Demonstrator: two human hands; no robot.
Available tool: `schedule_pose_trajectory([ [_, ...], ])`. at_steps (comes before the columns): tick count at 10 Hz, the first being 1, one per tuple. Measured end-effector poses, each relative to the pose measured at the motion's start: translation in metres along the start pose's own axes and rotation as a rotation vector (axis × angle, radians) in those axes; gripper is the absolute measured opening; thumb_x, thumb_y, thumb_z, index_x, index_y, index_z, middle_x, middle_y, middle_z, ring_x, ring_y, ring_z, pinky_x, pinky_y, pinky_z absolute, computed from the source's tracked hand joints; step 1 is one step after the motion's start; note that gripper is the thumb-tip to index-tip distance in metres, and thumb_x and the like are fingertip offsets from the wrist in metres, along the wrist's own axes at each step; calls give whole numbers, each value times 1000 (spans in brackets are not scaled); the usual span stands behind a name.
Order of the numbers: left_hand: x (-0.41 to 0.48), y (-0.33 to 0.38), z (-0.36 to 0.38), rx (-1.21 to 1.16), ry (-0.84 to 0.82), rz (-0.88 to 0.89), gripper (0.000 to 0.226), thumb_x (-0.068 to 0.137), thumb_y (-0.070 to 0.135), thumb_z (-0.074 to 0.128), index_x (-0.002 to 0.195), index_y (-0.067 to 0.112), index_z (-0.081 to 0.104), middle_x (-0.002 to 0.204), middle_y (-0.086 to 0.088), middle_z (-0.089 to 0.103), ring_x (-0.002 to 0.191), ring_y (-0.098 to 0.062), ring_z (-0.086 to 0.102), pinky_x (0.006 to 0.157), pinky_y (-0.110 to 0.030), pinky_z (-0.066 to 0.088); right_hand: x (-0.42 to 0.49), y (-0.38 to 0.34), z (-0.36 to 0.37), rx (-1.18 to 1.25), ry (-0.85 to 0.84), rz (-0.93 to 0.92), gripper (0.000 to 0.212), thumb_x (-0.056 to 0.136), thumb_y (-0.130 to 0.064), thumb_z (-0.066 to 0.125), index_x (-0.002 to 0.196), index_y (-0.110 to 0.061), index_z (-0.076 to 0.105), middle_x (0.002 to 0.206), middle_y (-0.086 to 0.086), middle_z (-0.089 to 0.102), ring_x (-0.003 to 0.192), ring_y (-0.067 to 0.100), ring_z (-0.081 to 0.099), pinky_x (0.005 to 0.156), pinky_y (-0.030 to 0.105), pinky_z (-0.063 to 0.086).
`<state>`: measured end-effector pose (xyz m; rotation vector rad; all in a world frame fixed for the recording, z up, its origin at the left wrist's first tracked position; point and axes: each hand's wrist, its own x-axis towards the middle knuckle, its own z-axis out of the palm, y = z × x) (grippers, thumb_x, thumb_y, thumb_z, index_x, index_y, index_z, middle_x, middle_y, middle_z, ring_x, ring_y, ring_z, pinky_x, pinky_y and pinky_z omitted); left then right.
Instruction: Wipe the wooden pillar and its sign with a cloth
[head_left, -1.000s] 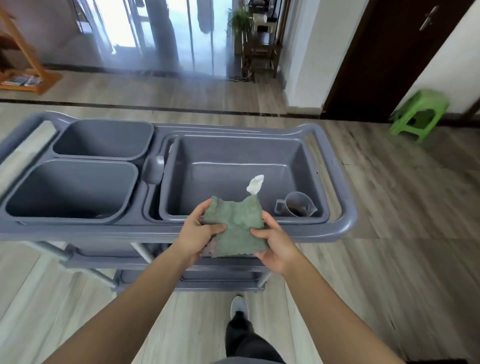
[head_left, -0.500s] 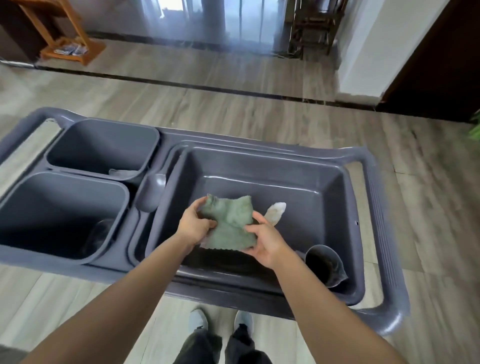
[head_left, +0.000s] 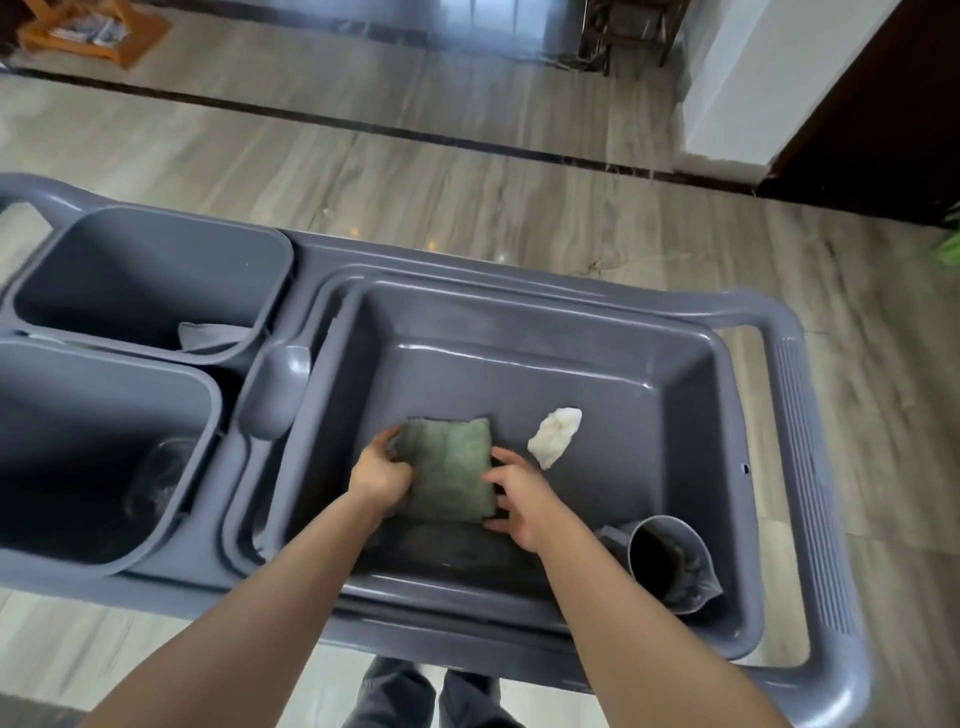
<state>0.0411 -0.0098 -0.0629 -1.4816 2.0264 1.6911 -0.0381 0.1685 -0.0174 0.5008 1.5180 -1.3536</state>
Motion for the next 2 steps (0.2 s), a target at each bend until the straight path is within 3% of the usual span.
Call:
schedule_pose_trajectory([
  [1,-11,10,-11,51,-58,-4,70,77,0,56,144,19,48,117,-18,70,102,-37,68,89,-47,58,-14,-7,0,-179,45,14,42,94,-13,55,131,-33,54,105,-6,63,92,17,58,83,39,44],
  [2,-27,37,-26,180,-170,-24,55,83,10,60,137,14,53,91,-8,68,63,-23,61,54,-27,50,-30,-21,-2,-460,83,-14,43,97,-18,53,139,-22,53,113,5,59,98,25,57,84,38,45],
])
